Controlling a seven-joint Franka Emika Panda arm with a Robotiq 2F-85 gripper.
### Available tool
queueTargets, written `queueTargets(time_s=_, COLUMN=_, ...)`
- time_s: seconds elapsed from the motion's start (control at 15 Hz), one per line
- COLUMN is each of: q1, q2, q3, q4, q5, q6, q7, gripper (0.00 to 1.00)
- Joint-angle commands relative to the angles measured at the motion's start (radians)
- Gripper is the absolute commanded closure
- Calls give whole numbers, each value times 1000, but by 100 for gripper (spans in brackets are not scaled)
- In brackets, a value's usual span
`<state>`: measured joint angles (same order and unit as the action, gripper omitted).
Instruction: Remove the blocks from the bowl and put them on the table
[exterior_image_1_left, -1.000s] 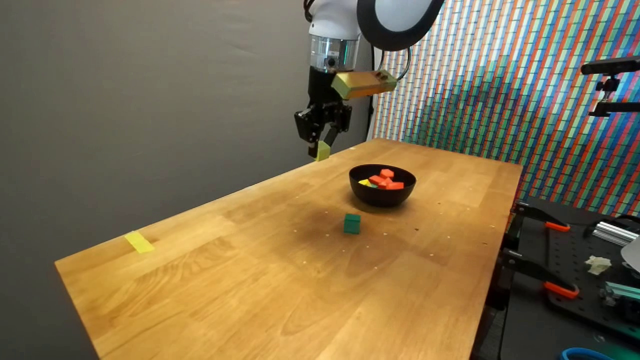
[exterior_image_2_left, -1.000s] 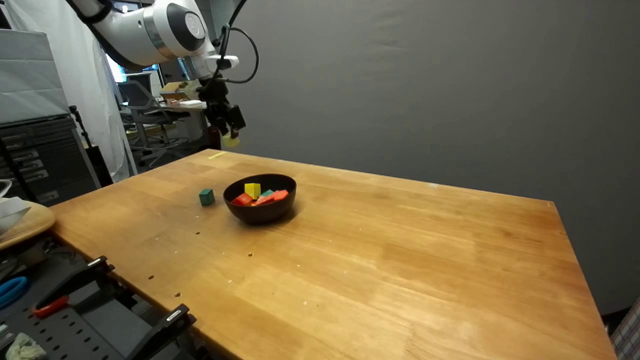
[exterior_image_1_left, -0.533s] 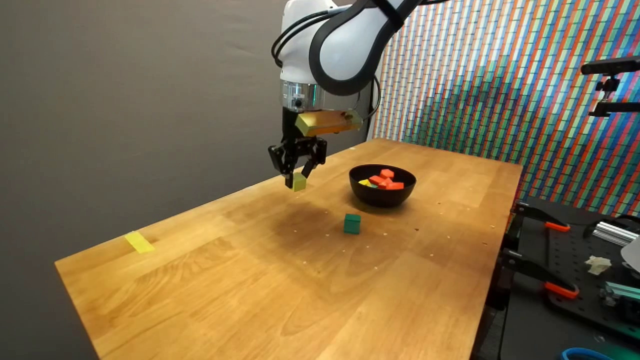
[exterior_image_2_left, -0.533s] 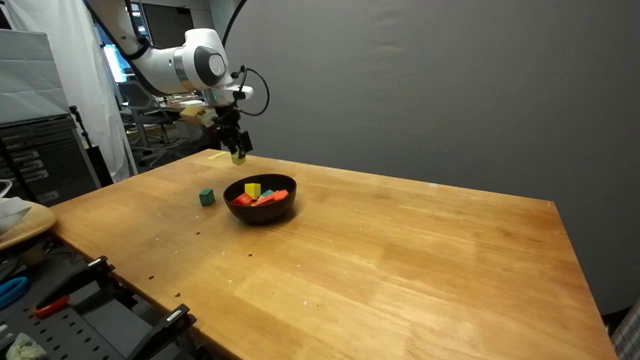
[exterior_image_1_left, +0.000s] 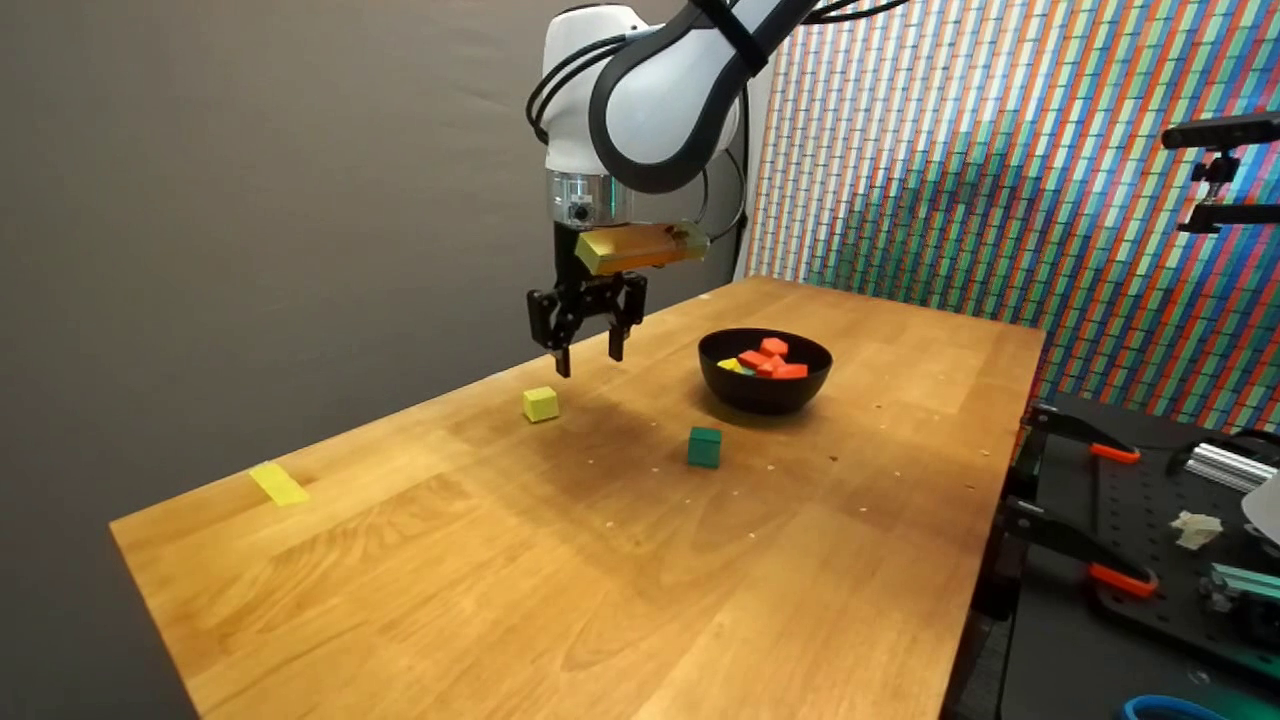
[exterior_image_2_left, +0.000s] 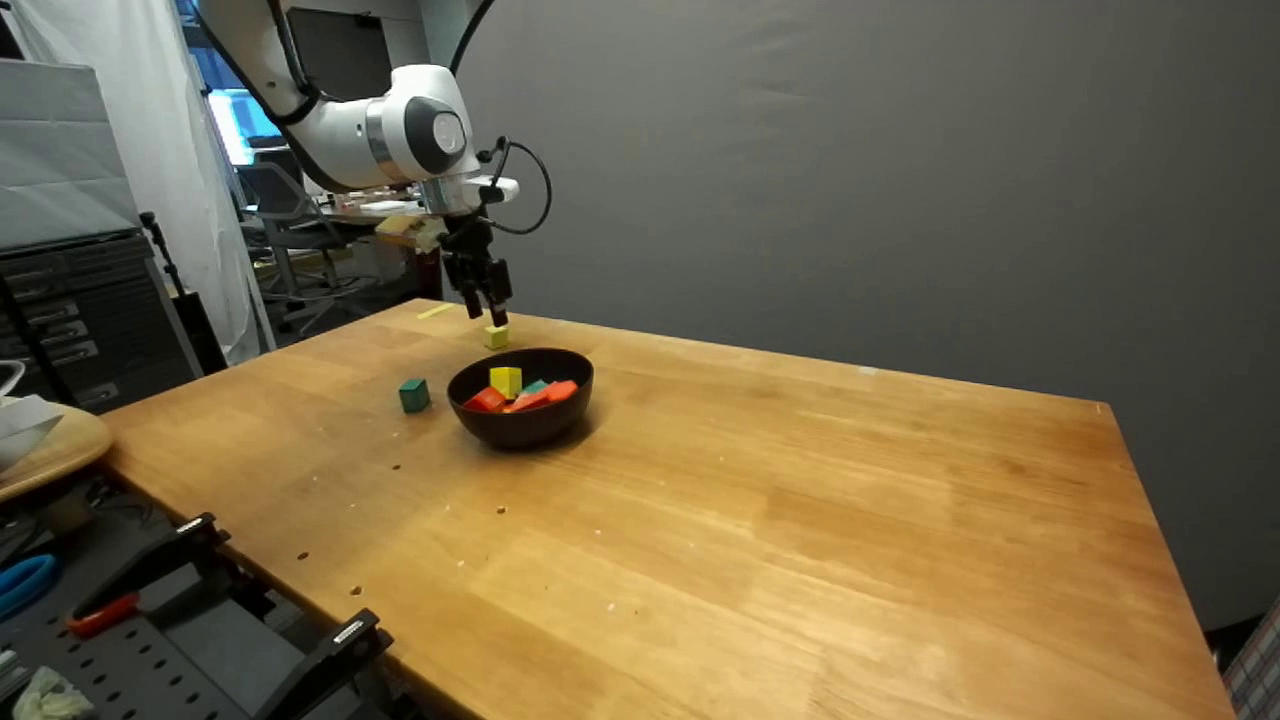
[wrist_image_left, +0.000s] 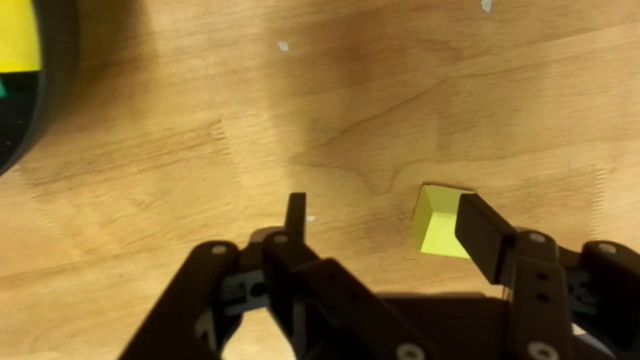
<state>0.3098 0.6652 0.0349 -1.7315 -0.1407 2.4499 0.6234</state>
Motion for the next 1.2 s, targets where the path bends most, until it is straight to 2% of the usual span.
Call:
queueTargets(time_s=0.0, q1=-7, q2=-151, q3=-50, q4=-94, q5=-13, q6=-135, q7=-61, gripper=0)
queueTargets(time_s=0.2, q1=-21, q2=-263, q3=-119, q4=-199, q5=-88, q6=-161, q7=-34, gripper=0)
queueTargets(time_s=0.33, q1=-50, q2=-306, q3=-150, q4=-267, q5=-112, q6=-119, q7=3, gripper=0)
queueTargets(time_s=0.47, q1=-90, q2=-328, q3=-165, q4=-323, q5=-98, q6=-80, q7=44, gripper=0)
queueTargets(time_s=0.73, q1=-159, q2=-359, q3=-153, q4=-411, q5=-29, q6=-90, q7=64, gripper=0)
queueTargets(time_s=0.87, q1=-176, q2=-372, q3=-152, q4=-464, q5=12, q6=-58, q7=92, gripper=11)
queueTargets(time_s=0.93, q1=-189, q2=-373, q3=-142, q4=-483, q5=56, q6=-51, q7=92, gripper=22)
queueTargets(time_s=1.0, q1=-196, q2=-372, q3=-138, q4=-503, q5=92, q6=-28, q7=101, gripper=27)
queueTargets(time_s=1.07, q1=-201, q2=-371, q3=-133, q4=-521, q5=128, q6=-6, q7=107, gripper=36)
queueTargets(time_s=1.13, q1=-203, q2=-369, q3=-130, q4=-537, q5=160, q6=17, q7=112, gripper=34)
